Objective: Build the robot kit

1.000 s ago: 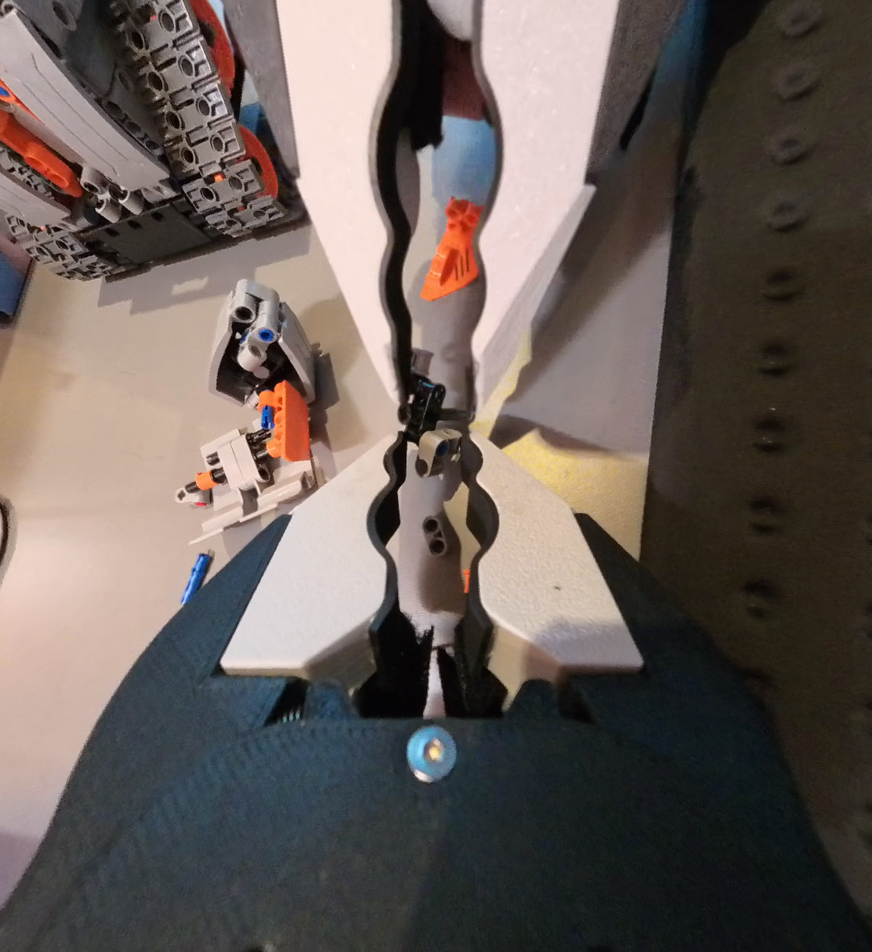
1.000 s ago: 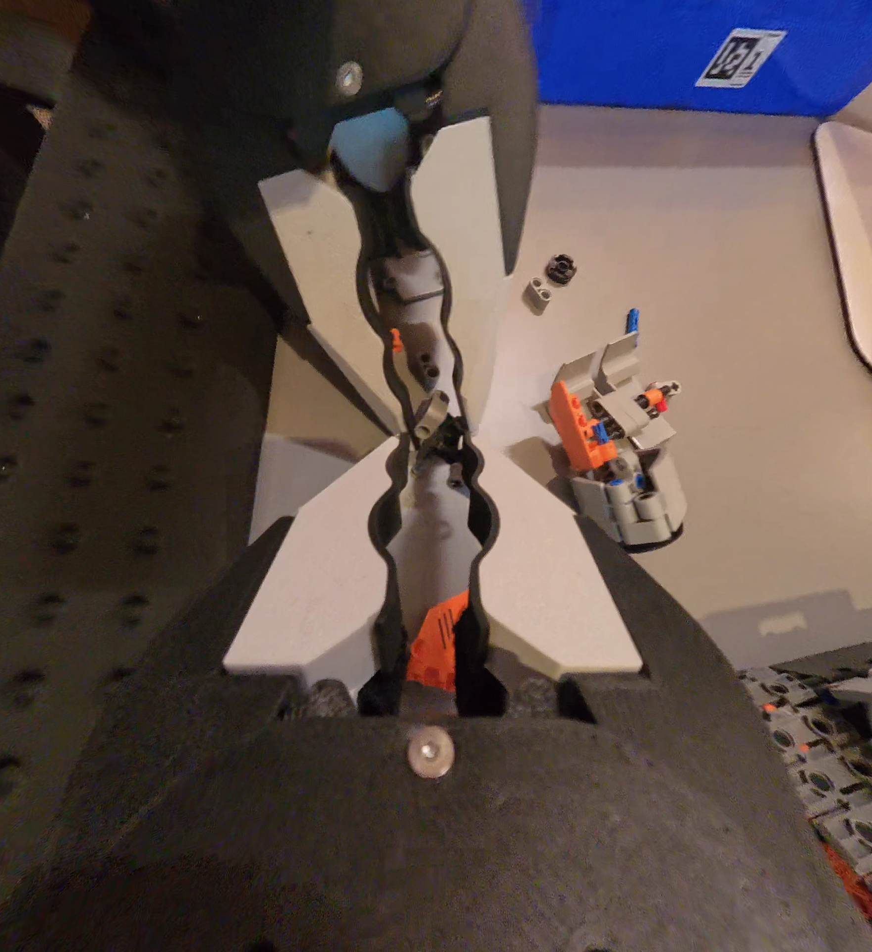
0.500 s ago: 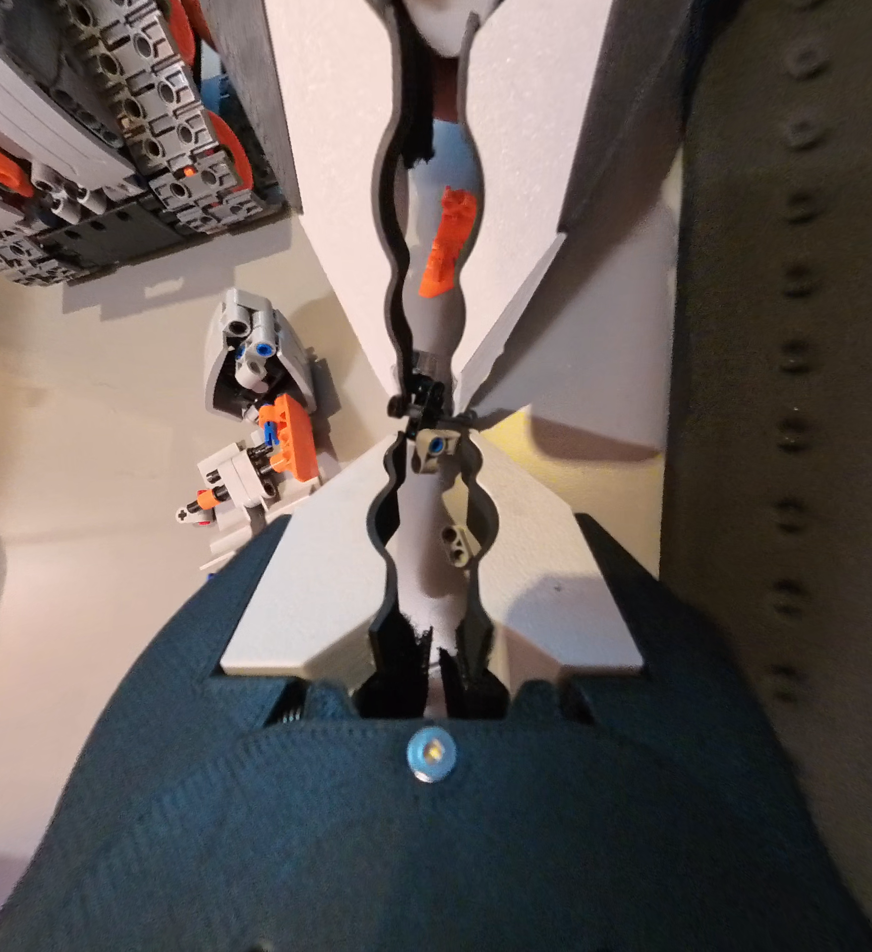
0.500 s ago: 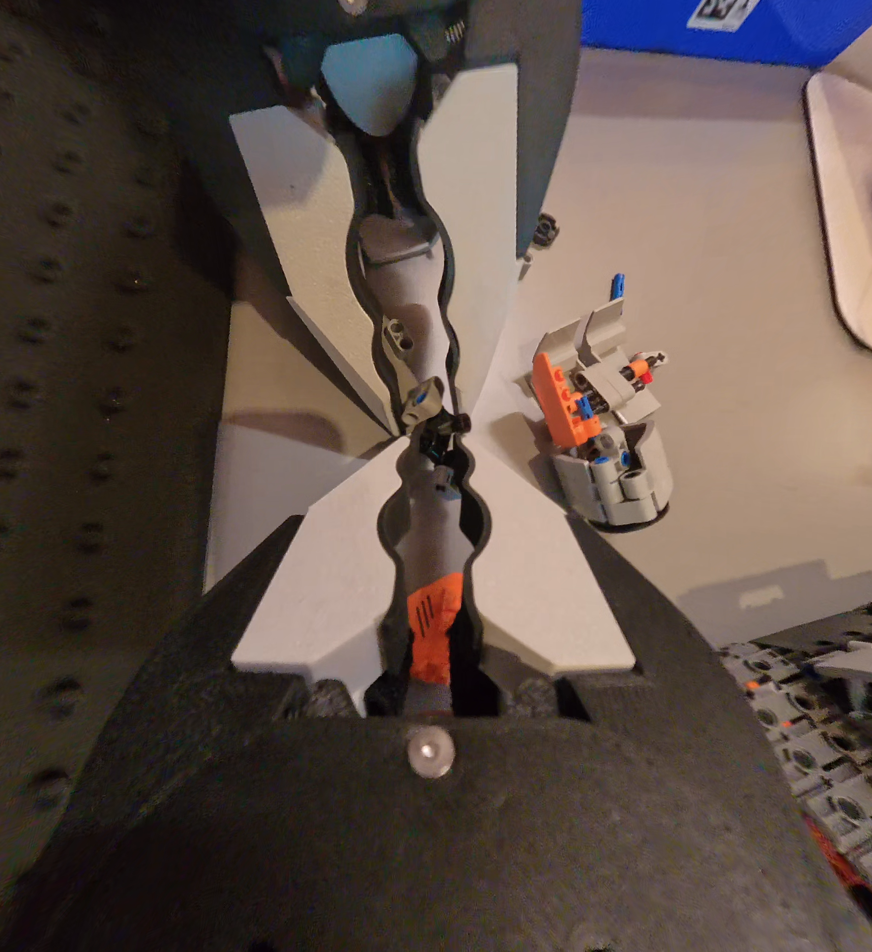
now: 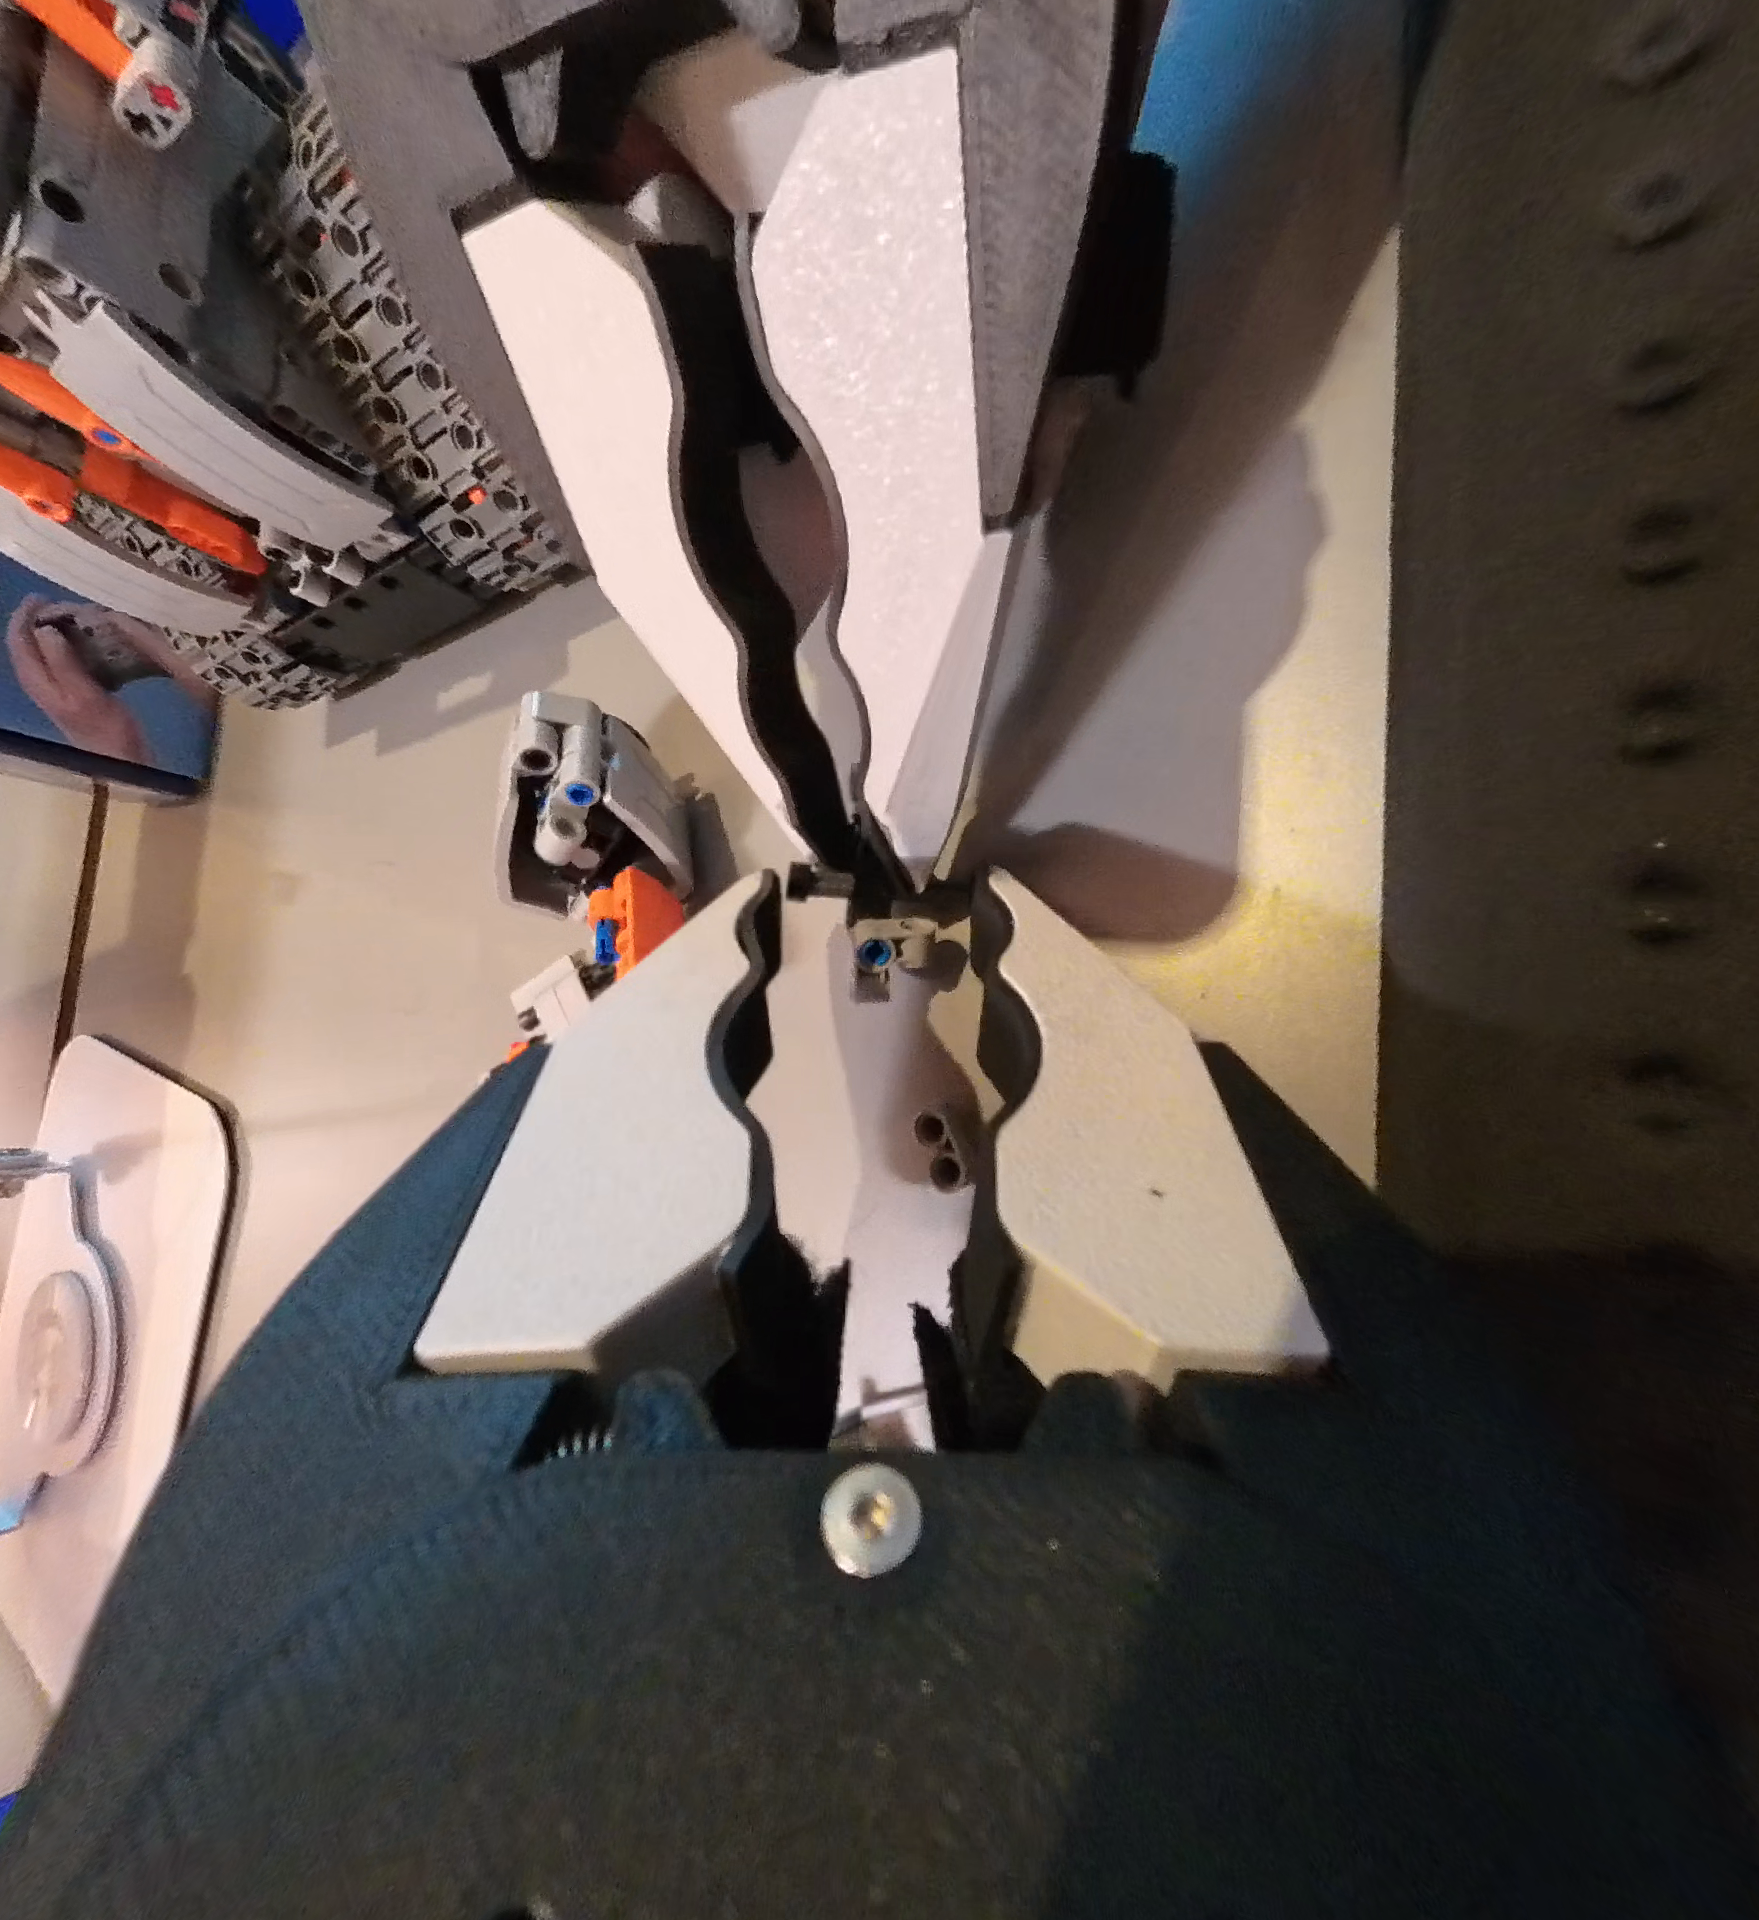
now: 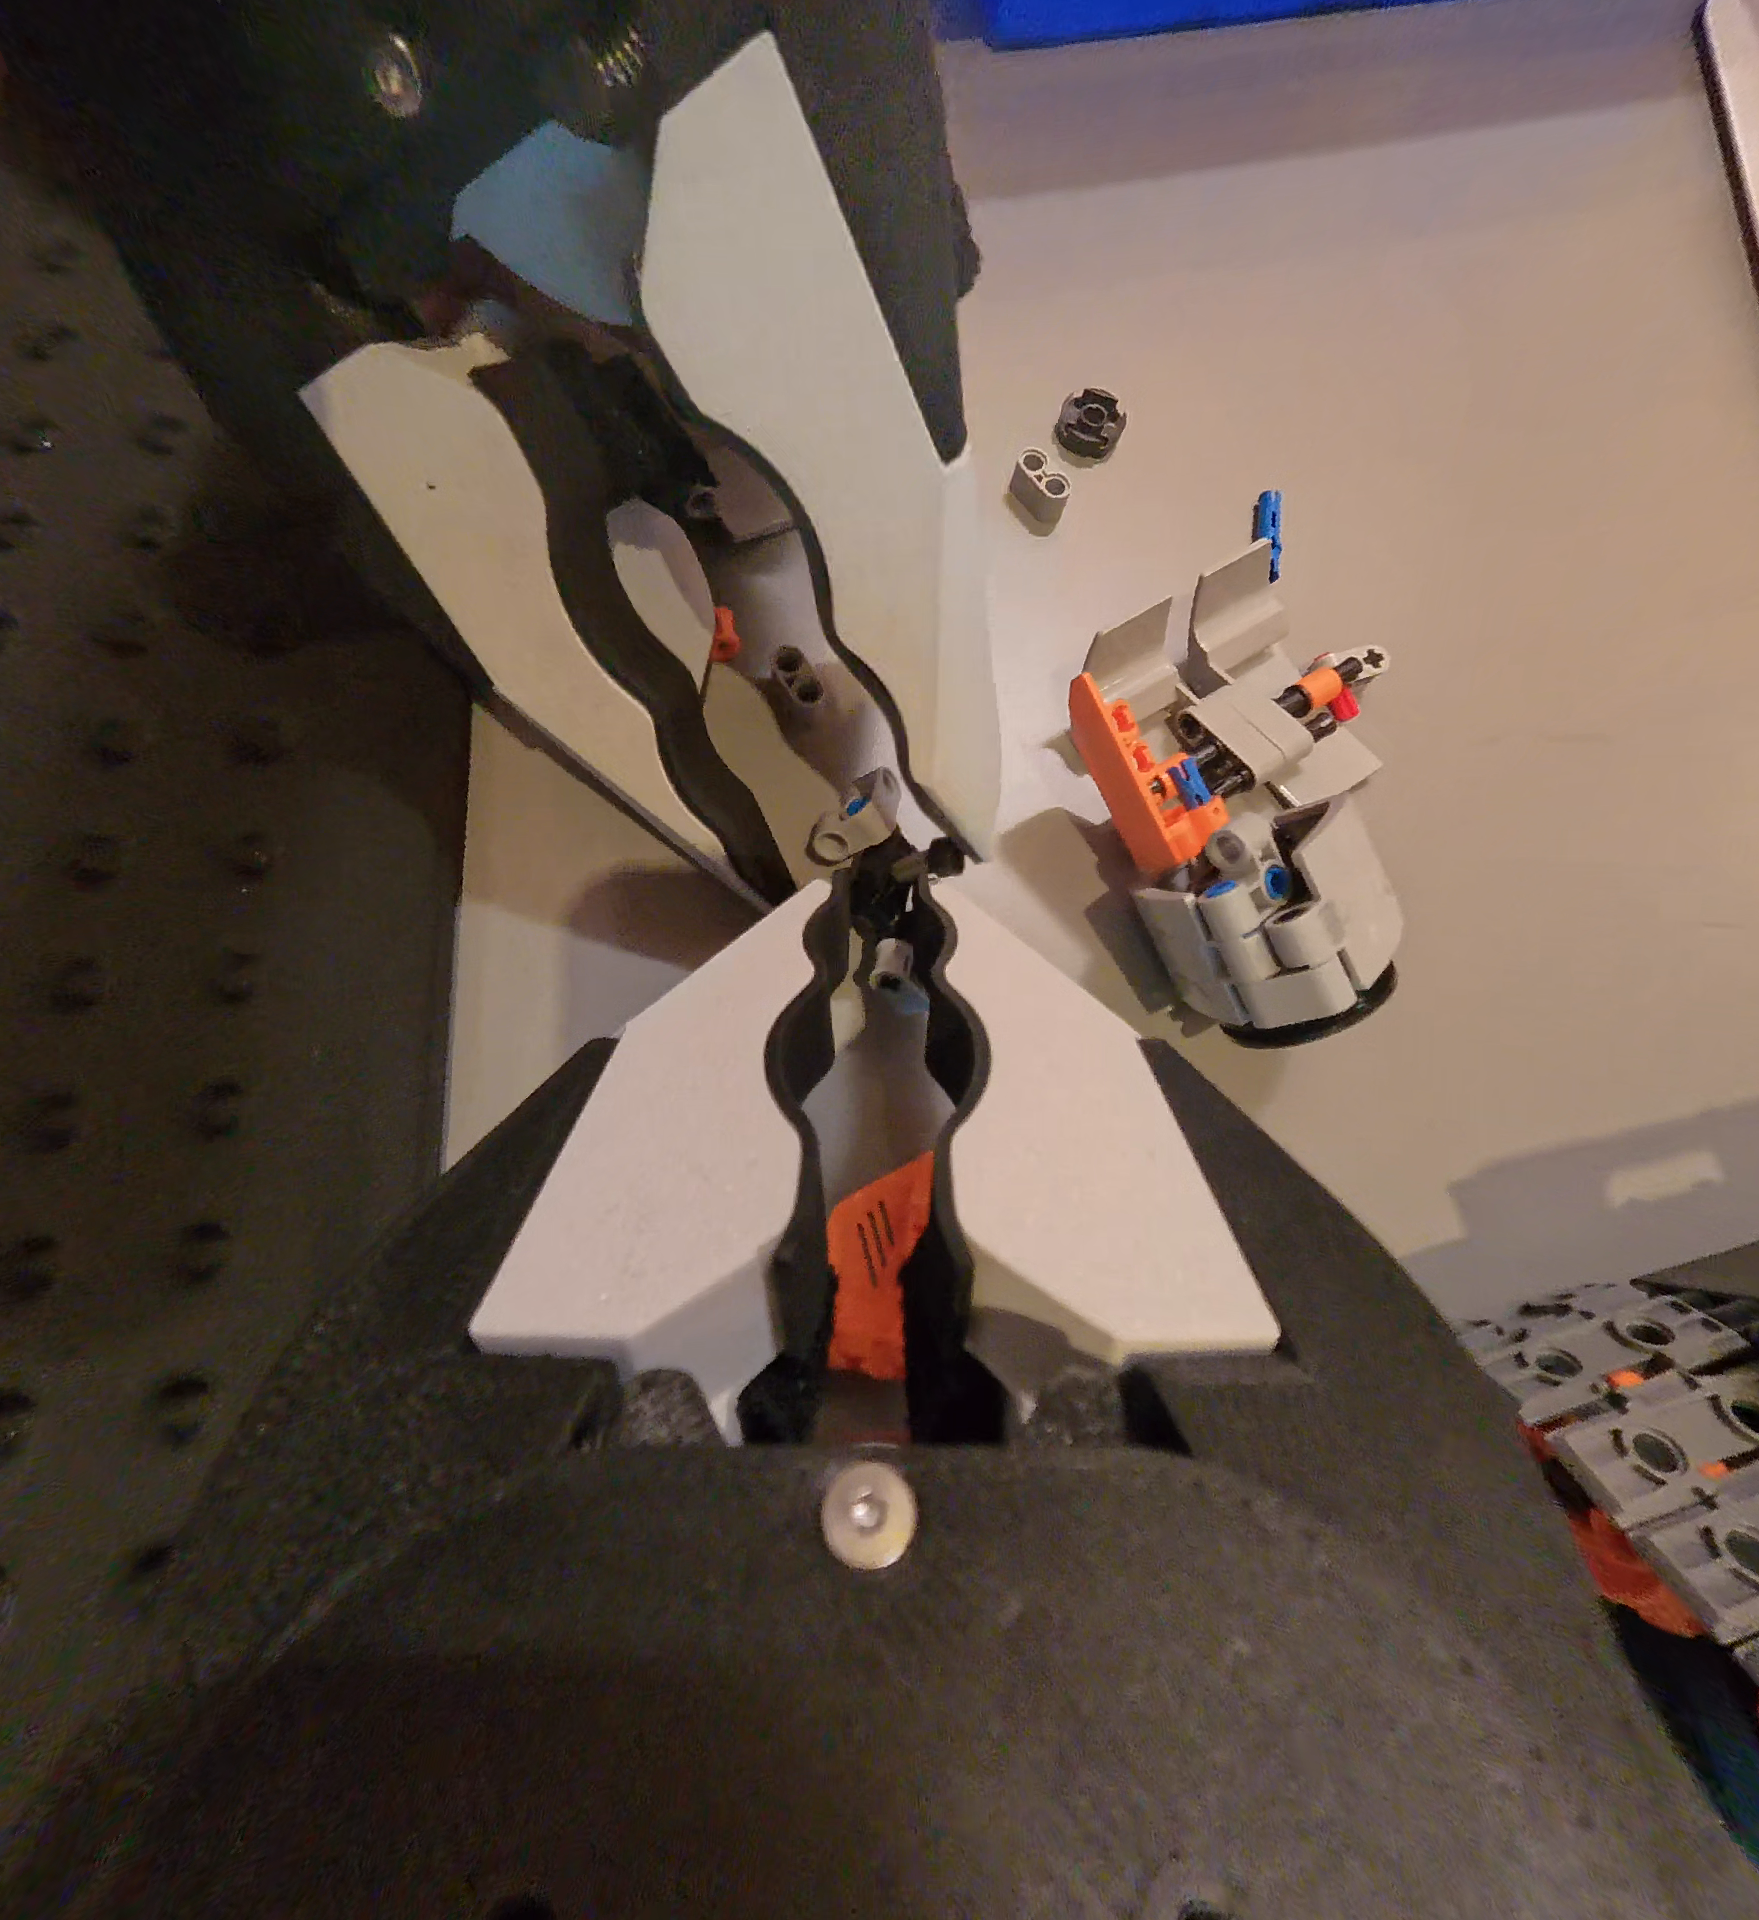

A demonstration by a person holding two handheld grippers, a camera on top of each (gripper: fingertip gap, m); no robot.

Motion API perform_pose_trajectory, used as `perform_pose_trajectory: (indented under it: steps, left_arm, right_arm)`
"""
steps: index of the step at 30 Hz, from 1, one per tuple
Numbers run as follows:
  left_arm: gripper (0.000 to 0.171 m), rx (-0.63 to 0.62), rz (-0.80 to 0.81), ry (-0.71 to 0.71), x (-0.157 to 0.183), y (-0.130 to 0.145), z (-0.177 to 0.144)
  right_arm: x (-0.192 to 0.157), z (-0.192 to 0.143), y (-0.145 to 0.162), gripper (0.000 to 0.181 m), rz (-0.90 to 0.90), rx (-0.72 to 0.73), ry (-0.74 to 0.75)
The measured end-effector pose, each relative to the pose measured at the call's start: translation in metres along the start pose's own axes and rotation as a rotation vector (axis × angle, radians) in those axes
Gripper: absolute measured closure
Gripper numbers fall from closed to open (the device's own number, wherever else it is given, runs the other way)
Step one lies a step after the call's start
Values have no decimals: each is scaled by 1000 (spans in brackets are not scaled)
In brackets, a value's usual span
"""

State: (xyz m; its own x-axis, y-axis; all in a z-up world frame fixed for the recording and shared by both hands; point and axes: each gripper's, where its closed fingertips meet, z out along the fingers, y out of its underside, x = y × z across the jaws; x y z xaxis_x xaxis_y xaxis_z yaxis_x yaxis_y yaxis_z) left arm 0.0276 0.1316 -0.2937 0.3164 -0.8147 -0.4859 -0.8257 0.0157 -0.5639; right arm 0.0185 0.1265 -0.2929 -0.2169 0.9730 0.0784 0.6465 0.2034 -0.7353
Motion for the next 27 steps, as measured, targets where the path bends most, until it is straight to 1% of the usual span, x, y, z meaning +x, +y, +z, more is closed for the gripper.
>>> perform_pose_trajectory:
  steps: [14,20,27]
  left_arm:
    - [140,-14,22,-10,1,-1,2]
    - [140,-49,136,1,2,-1,0]
    - [140,-62,209,23,3,-1,0]
  right_arm:
    - [0,0,2,174,8,-20,-2]
    - [-2,0,2,174,1,-24,-8]
    - [-2,0,3,174,2,-28,-15]
